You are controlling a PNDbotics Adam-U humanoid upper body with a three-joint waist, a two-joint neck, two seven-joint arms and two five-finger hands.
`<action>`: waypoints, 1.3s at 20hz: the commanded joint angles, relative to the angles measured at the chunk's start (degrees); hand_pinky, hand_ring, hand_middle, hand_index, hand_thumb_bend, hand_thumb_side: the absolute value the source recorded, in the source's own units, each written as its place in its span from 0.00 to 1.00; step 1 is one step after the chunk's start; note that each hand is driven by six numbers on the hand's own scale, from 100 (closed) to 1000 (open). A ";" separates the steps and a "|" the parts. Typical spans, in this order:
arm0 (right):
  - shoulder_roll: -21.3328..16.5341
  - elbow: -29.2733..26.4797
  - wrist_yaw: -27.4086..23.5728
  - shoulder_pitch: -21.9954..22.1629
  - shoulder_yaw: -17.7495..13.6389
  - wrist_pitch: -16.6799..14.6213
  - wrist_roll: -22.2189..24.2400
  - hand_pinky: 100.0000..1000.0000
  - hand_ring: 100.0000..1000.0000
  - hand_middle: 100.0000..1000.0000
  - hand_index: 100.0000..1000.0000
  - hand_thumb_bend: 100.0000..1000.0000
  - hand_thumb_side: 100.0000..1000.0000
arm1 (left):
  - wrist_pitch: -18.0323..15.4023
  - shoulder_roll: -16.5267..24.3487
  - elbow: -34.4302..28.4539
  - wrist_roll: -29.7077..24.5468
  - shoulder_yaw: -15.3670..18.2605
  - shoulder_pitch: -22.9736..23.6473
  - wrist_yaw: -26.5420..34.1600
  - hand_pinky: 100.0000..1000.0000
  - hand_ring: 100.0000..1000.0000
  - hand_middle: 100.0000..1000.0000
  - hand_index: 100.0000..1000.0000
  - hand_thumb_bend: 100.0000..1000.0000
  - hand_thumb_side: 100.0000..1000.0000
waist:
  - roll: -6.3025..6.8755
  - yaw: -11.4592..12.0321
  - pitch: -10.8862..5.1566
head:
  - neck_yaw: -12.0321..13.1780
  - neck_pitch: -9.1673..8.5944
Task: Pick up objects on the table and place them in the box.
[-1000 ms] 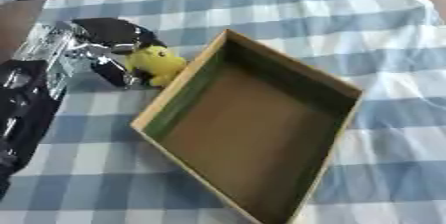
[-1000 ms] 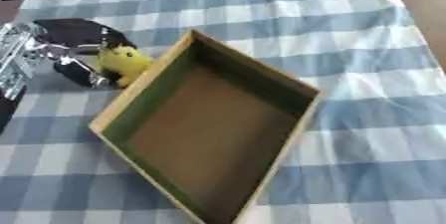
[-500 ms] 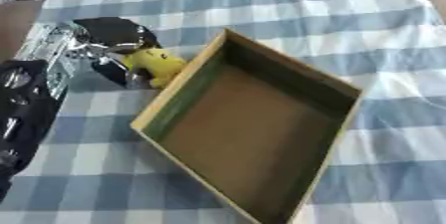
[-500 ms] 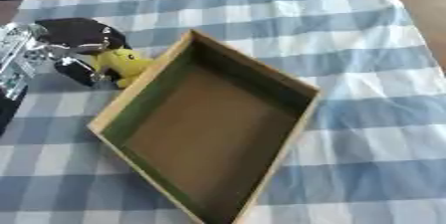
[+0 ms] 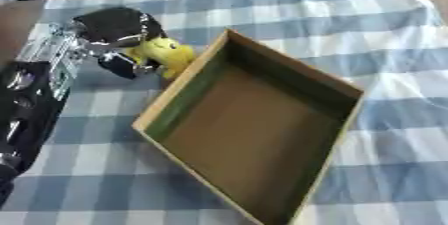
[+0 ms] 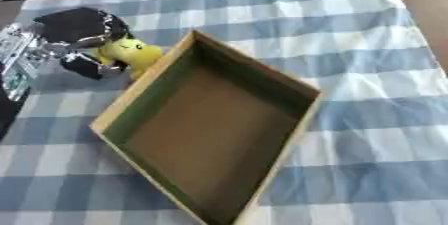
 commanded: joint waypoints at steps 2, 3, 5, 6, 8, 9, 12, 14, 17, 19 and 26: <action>-0.99 -1.14 -0.65 -0.12 -0.72 -0.22 0.05 0.64 0.46 0.33 0.66 0.00 0.43 | 2.27 2.04 -1.85 3.52 1.42 -0.61 0.42 0.38 0.49 0.39 0.49 0.00 0.29 | -0.46 0.43 -2.08 | -0.24 0.52; -1.05 -1.14 -0.74 -0.09 -0.79 -0.26 0.03 0.64 0.46 0.33 0.66 0.00 0.43 | 3.18 2.24 -2.50 4.43 1.55 -0.53 0.40 0.38 0.49 0.39 0.49 0.00 0.29 | -0.49 0.53 -2.23 | -0.28 0.65; -1.17 -1.14 -0.89 0.02 -0.97 -0.34 -0.04 0.64 0.46 0.33 0.66 0.00 0.43 | 4.95 2.43 -4.06 5.75 1.96 -0.38 0.91 0.38 0.49 0.39 0.49 0.00 0.29 | -0.63 0.82 -2.61 | -0.68 1.12; -1.20 -1.14 -0.94 0.06 -1.03 -0.37 -0.07 0.64 0.46 0.33 0.66 0.00 0.43 | 5.61 2.50 -4.72 6.01 1.94 -0.27 1.13 0.38 0.49 0.39 0.49 0.00 0.29 | -0.65 0.89 -2.69 | -0.78 1.23; -1.23 -1.14 -1.01 0.08 -1.07 -0.41 -0.07 0.64 0.46 0.33 0.66 0.00 0.43 | 6.31 2.57 -5.44 6.05 1.81 -0.15 1.45 0.38 0.49 0.39 0.49 0.00 0.29 | -0.67 0.94 -2.75 | -0.85 1.30; -1.24 -1.14 -1.03 0.09 -1.09 -0.41 -0.07 0.64 0.46 0.33 0.66 0.00 0.43 | 6.48 2.59 -5.63 5.98 1.76 -0.12 1.57 0.38 0.49 0.39 0.49 0.00 0.29 | -0.68 0.94 -2.76 | -0.86 1.32; -1.44 -1.14 -1.48 0.22 -1.26 -0.50 -0.14 0.64 0.46 0.33 0.66 0.00 0.42 | 7.81 2.09 -7.86 7.14 3.49 -1.97 2.98 0.36 0.48 0.38 0.49 0.00 0.33 | -1.35 2.01 -4.02 | -2.60 2.62; -1.52 -1.14 -1.91 0.36 -1.37 -0.55 -0.11 0.64 0.46 0.33 0.66 0.00 0.42 | 8.61 1.43 -10.43 8.69 3.73 -2.68 4.40 0.36 0.47 0.38 0.48 0.00 0.35 | -1.57 2.48 -4.55 | -3.05 3.11; -1.54 -1.14 -2.74 0.44 -1.57 -0.73 -0.01 0.64 0.46 0.33 0.66 0.00 0.42 | 9.30 -1.00 -14.63 11.27 2.76 -2.64 5.33 0.35 0.47 0.38 0.48 0.00 0.37 | -2.04 2.91 -5.16 | -3.26 3.46; -1.58 -1.14 -3.04 0.43 -1.69 -0.88 0.07 0.64 0.46 0.33 0.66 0.00 0.41 | 9.62 -2.59 -17.39 12.92 1.69 -2.02 4.91 0.35 0.47 0.38 0.48 0.00 0.37 | -2.30 2.95 -5.39 | -3.11 3.53; -1.45 -1.14 -3.78 0.05 -1.75 -1.23 0.46 0.64 0.46 0.33 0.66 0.00 0.41 | 9.60 -11.27 -26.56 9.57 -2.70 0.82 0.65 0.37 0.47 0.38 0.48 0.00 0.35 | -3.00 2.77 -5.62 | -2.35 2.91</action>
